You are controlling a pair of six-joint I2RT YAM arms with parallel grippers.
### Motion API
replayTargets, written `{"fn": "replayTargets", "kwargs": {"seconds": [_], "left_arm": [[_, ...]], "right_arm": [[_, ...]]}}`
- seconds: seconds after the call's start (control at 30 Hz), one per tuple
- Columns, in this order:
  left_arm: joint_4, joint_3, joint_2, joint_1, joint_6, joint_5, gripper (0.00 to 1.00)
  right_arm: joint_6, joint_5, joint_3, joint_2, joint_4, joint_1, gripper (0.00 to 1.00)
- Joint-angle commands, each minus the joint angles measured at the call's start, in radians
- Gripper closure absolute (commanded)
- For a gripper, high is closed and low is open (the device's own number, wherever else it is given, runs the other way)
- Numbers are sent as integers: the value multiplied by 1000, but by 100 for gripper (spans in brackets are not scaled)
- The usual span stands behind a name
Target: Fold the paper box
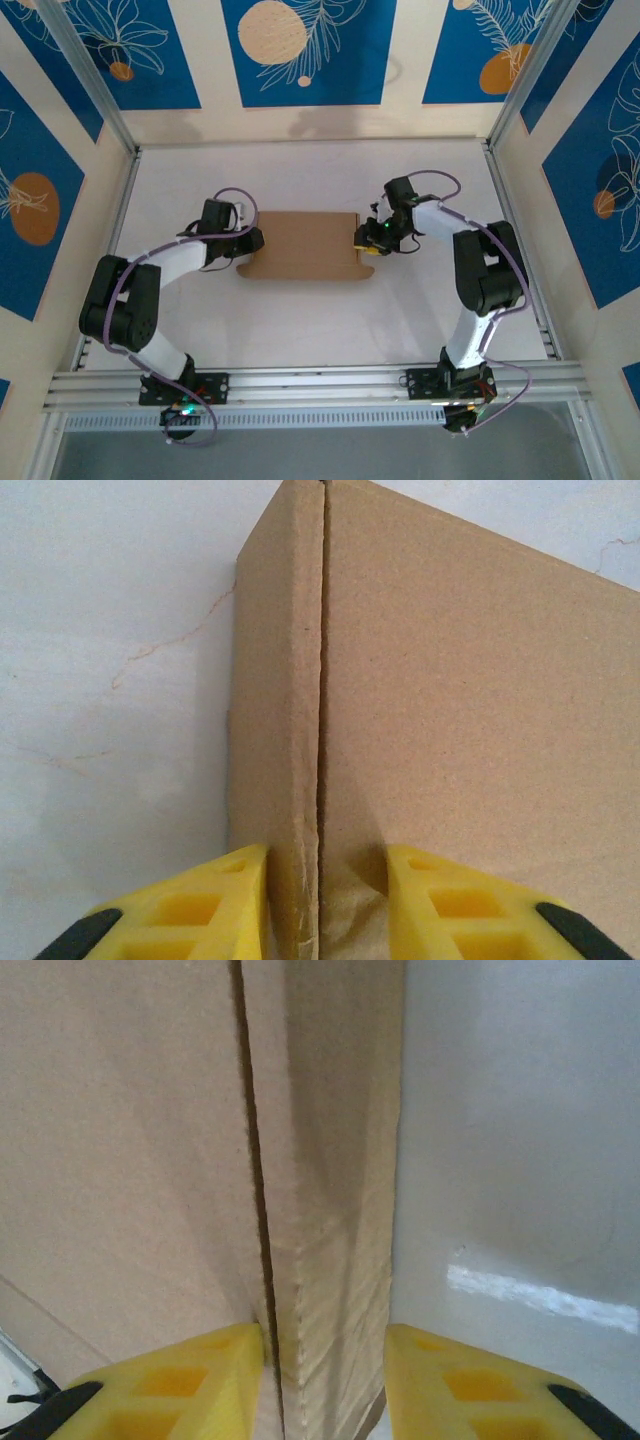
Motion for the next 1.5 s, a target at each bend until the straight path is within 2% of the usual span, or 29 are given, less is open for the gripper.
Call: {"fn": "replayTargets", "kwargs": {"seconds": [0.0, 0.3, 0.4, 0.5, 0.77, 1.0, 1.2, 1.27, 1.33, 1.4, 1.47], "left_arm": [[-91, -4, 41, 13, 33, -33, 69], [-90, -10, 36, 13, 27, -24, 71], [-110, -1, 5, 13, 28, -34, 68], [-149, 24, -42, 21, 36, -62, 66], [-157, 74, -83, 67, 30, 58, 63], [-101, 40, 29, 65, -17, 120, 65], [-134, 55, 56, 66, 35, 83, 71], [-156, 61, 65, 66, 53, 66, 74], [-174, 65, 75, 66, 70, 60, 76], [-184, 66, 82, 68, 78, 54, 78], [-191, 64, 85, 71, 89, 54, 81]], "right_arm": [[-26, 100, 29, 54, -61, 24, 64], [-71, 422, 91, 127, -191, 139, 73], [-79, 498, 99, 140, -216, 159, 75], [-78, 504, 92, 141, -210, 158, 77], [-78, 495, 96, 140, -209, 162, 77], [-75, 413, 102, 128, -190, 160, 76], [-85, 332, 99, 62, -175, 153, 73], [-92, 292, 96, 18, -165, 141, 67], [-86, 219, 82, -33, -133, 104, 53], [-56, 111, 48, -71, -73, 48, 41], [-19, -9, 15, -83, -12, -10, 34]]}}
